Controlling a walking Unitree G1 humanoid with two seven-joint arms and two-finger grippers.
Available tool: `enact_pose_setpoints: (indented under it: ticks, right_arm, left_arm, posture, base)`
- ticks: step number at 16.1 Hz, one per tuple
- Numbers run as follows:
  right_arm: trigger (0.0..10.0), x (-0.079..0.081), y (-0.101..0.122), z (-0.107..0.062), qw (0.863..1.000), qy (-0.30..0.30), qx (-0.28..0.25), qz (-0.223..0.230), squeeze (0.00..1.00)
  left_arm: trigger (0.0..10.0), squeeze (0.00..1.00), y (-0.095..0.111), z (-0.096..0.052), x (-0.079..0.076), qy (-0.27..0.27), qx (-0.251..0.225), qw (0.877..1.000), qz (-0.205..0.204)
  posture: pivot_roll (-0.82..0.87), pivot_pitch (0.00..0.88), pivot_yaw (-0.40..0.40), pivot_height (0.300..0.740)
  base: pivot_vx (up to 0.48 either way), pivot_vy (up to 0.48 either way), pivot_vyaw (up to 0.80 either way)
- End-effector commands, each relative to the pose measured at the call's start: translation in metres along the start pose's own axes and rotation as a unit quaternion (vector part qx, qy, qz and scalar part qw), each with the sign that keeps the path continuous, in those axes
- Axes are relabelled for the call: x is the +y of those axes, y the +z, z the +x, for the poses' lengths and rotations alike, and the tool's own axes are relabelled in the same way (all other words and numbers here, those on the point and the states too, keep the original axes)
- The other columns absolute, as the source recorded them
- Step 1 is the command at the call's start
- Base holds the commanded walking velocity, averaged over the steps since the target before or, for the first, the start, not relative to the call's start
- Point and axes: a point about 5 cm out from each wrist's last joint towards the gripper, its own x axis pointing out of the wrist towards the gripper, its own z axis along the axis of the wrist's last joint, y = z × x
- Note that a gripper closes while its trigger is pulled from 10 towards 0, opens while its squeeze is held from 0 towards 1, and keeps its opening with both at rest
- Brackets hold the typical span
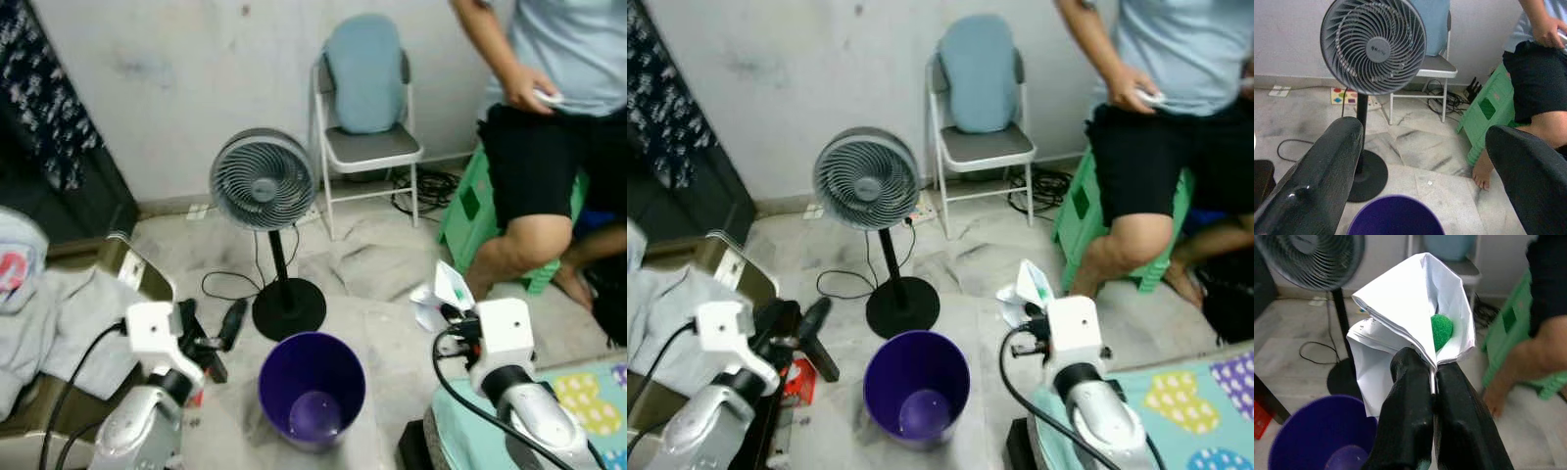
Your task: Clean up the room
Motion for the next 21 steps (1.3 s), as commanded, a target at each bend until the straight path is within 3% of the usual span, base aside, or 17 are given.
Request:
enact_pose_setpoints:
  ticks: [1, 7, 13, 17, 21]
  right_arm:
    - [10.0, 0.0065, 0.0051, 0.0014, 1.0, 0.016, -0.009, 0.006, 0.0]
    - [10.0, 0.01, 0.0057, 0.0007, 0.999, 0.031, -0.009, 0.004, 0.0]
    - [10.0, 0.0129, 0.0067, 0.0001, 0.999, 0.041, -0.011, -0.003, 0.0]
    - [10.0, 0.0129, 0.0049, -0.0001, 0.999, 0.04, -0.007, -0.002, 0.0]
    - [10.0, 0.0123, 0.0033, 0.0002, 0.999, 0.041, -0.002, -0.003, 0.0]
  left_arm:
    - [10.0, 0.0, 0.003, -0.0027, 0.0044, 0.007, 0.0, 1.0, 0.009]
    - [10.0, 0.0, 0.0021, -0.0047, 0.0026, 0.002, 0.005, 1.0, 0.01]
    - [10.0, 0.0, 0.0018, -0.005, 0.002, -0.001, 0.006, 1.0, 0.012]
    - [10.0, 0.0, 0.0011, -0.0057, 0.0016, -0.002, 0.009, 1.0, 0.011]
    - [10.0, 0.0, -0.0013, -0.0054, 0.0014, 0.002, 0.016, 1.0, 0.006]
  posture:
    - [-0.24, 0.023, 0.064, 0.74]
    - [-0.23, 0.03, 0.067, 0.74]
    - [-0.23, 0.035, 0.067, 0.74]
    - [-0.23, 0.037, 0.067, 0.74]
    - [-0.23, 0.037, 0.062, 0.74]
  base:
    - [0.0, 0.0, 0.0]
    - [0.0, 0.0, 0.0]
    - [0.306, 0.0, 0.49]
    - [0.344, 0.0, 0.0]
    - [0.0, 0.0, 0.0]
